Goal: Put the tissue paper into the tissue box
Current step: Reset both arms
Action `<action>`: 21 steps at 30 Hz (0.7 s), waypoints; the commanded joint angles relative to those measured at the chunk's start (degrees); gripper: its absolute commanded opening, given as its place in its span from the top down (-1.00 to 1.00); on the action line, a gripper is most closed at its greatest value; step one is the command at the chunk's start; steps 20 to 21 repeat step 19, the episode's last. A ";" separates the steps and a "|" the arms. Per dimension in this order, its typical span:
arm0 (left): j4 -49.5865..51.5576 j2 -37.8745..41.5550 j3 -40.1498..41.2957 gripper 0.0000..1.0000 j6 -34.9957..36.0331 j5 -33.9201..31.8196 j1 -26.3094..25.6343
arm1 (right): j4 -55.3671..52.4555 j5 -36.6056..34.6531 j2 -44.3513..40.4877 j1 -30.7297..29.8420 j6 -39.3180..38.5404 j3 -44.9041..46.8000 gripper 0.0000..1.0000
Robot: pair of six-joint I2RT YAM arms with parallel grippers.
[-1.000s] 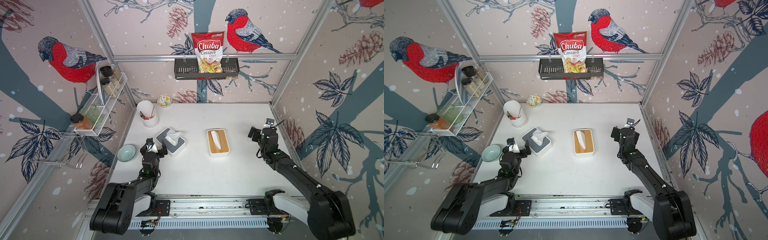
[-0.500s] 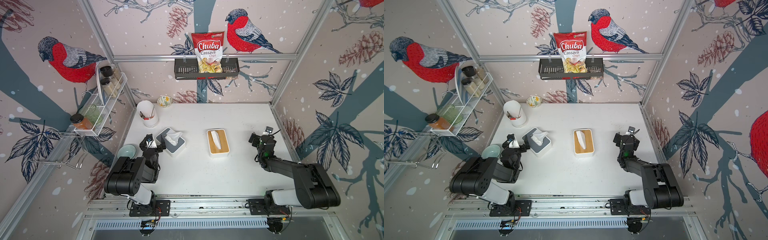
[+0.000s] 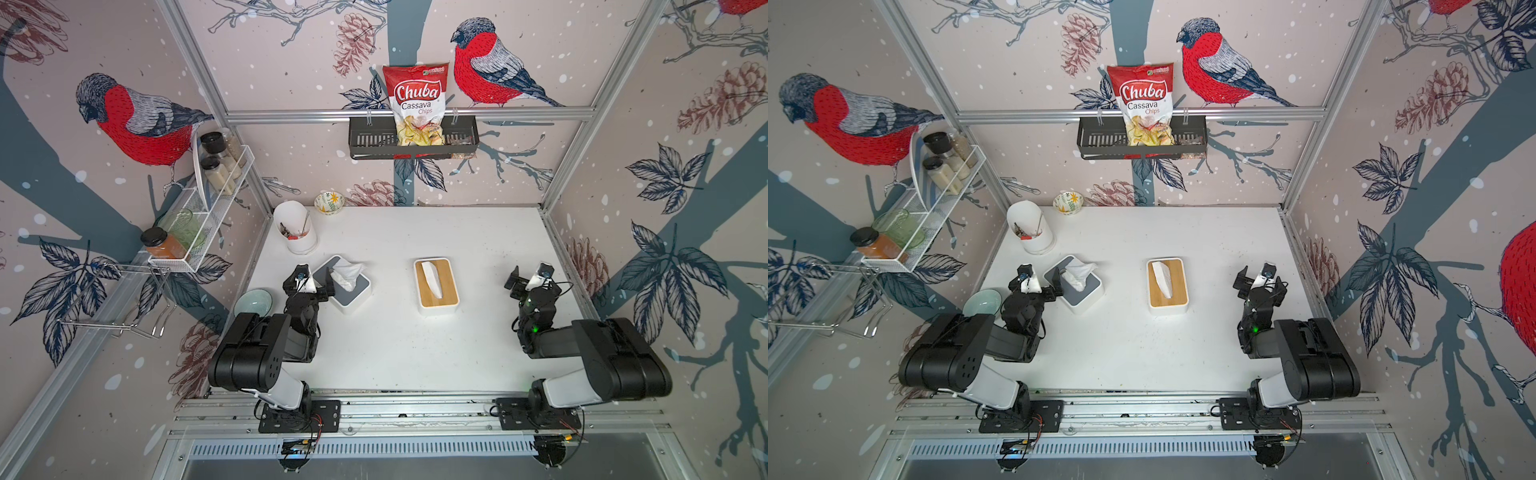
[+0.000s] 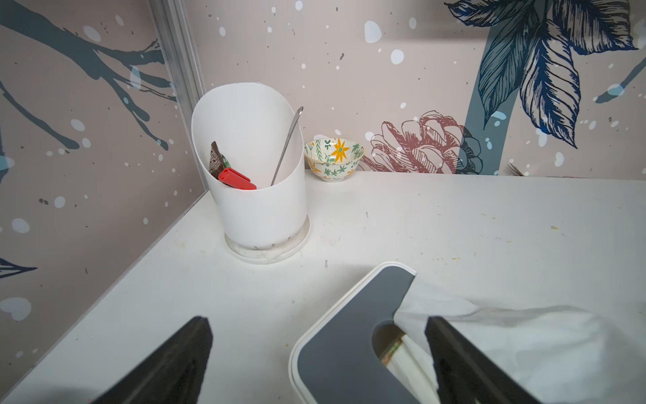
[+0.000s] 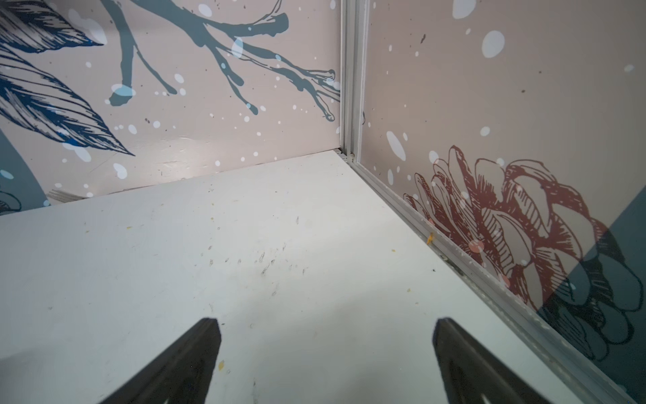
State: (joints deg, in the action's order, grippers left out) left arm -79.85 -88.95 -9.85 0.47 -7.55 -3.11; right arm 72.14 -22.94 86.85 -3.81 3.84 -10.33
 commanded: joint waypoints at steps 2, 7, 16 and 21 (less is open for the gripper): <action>-0.47 0.13 -0.34 -0.97 0.55 0.56 0.29 | -1.33 7.31 -1.33 1.28 1.75 -1.66 -1.00; -0.44 0.09 -0.37 -0.97 0.58 0.52 0.30 | -2.10 14.14 -0.84 1.87 -0.41 -2.40 -1.00; 0.23 0.17 -0.66 -0.97 0.62 0.52 0.28 | -0.19 12.89 -0.23 1.31 -0.72 -1.92 -1.00; 1.43 0.09 -1.42 -0.97 1.02 1.53 0.30 | -1.87 13.22 -0.68 1.53 -0.41 -2.47 -1.00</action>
